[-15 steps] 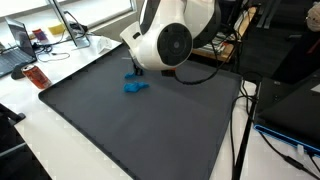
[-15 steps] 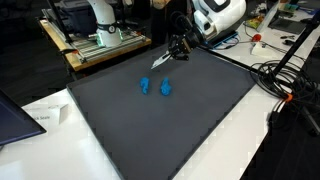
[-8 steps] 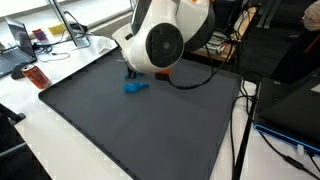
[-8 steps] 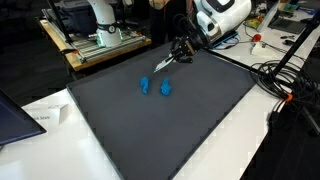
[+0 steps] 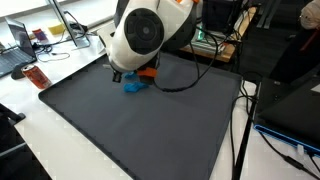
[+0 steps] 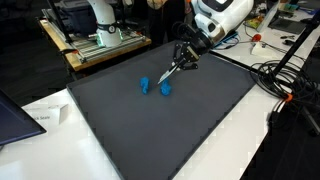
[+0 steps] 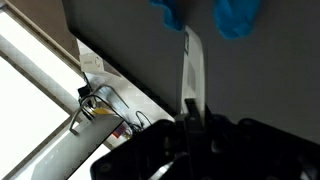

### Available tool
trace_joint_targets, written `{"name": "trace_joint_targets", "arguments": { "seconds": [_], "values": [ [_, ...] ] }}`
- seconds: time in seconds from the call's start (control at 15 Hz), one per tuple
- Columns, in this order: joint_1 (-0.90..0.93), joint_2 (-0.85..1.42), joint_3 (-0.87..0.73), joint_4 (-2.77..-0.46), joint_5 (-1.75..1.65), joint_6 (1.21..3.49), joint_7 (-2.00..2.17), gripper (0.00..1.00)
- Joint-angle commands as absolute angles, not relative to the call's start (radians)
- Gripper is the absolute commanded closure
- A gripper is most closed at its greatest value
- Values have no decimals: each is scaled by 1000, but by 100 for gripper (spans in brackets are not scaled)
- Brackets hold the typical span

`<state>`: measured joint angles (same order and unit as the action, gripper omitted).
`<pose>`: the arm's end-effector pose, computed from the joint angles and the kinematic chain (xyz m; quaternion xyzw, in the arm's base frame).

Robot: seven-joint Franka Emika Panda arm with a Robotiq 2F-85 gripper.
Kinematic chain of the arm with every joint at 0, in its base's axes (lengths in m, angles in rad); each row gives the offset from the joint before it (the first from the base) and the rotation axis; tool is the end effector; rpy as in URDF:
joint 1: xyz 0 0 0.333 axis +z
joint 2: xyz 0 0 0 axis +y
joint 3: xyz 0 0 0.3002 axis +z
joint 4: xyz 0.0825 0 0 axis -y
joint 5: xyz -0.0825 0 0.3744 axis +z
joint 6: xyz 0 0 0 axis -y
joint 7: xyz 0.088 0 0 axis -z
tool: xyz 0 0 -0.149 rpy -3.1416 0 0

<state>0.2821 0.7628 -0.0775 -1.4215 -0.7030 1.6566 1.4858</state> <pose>0.6468 0.0481 0.2052 0.7908 -0.4389 0.1005 0.4146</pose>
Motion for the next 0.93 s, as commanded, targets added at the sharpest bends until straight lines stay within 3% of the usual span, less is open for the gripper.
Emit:
{"name": "trace_joint_targets", "arguments": {
  "seconds": [0.0, 0.87],
  "values": [
    [282, 695, -104, -1545, -781, 1751, 1566, 99],
    [244, 437, -66, -2030, -1050, 1961, 1906, 99]
  ]
}}
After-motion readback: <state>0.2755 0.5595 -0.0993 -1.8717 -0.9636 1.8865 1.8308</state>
